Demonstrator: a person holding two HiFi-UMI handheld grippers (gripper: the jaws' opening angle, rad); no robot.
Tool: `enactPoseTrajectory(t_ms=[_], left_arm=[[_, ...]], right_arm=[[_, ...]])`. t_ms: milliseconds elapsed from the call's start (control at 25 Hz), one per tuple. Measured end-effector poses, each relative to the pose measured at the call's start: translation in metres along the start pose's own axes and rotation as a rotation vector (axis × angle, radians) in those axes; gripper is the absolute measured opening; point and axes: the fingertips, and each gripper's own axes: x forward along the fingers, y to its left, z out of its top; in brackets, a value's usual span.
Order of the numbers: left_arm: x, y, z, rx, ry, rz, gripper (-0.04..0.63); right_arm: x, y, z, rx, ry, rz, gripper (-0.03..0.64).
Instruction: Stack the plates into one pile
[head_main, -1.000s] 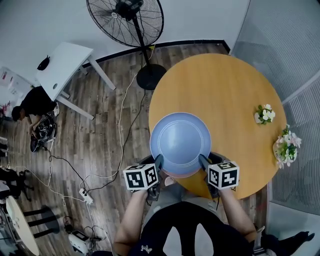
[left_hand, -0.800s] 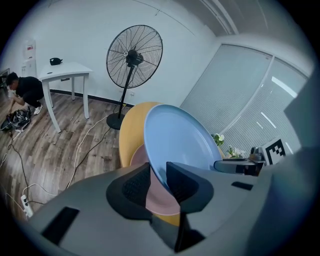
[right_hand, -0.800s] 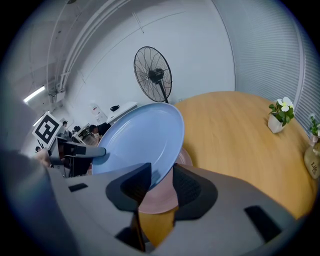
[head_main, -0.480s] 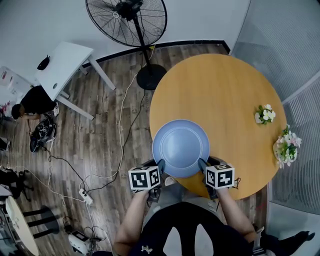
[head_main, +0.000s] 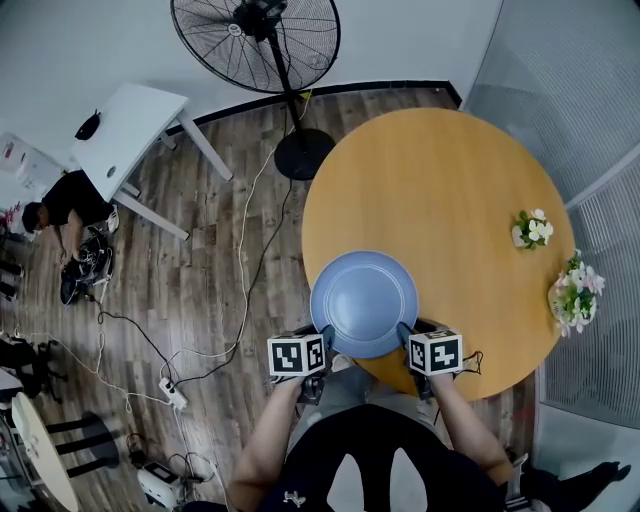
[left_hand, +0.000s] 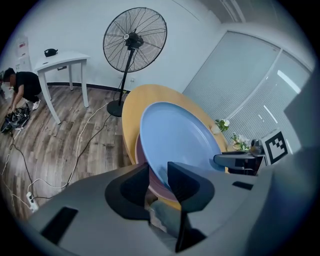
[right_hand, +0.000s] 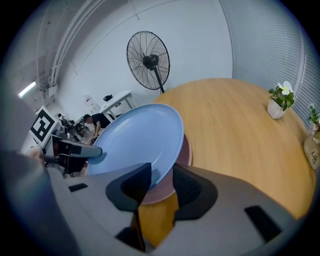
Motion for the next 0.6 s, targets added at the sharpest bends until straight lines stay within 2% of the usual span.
enactPoseTrajectory(t_ms=[600], left_arm=[[0.029,0.010,-0.014,0.034,0.078,0.006,0.115]], right_arm=[[0.025,-0.016,-0.015,-0.004,0.045,-0.063,0.140]])
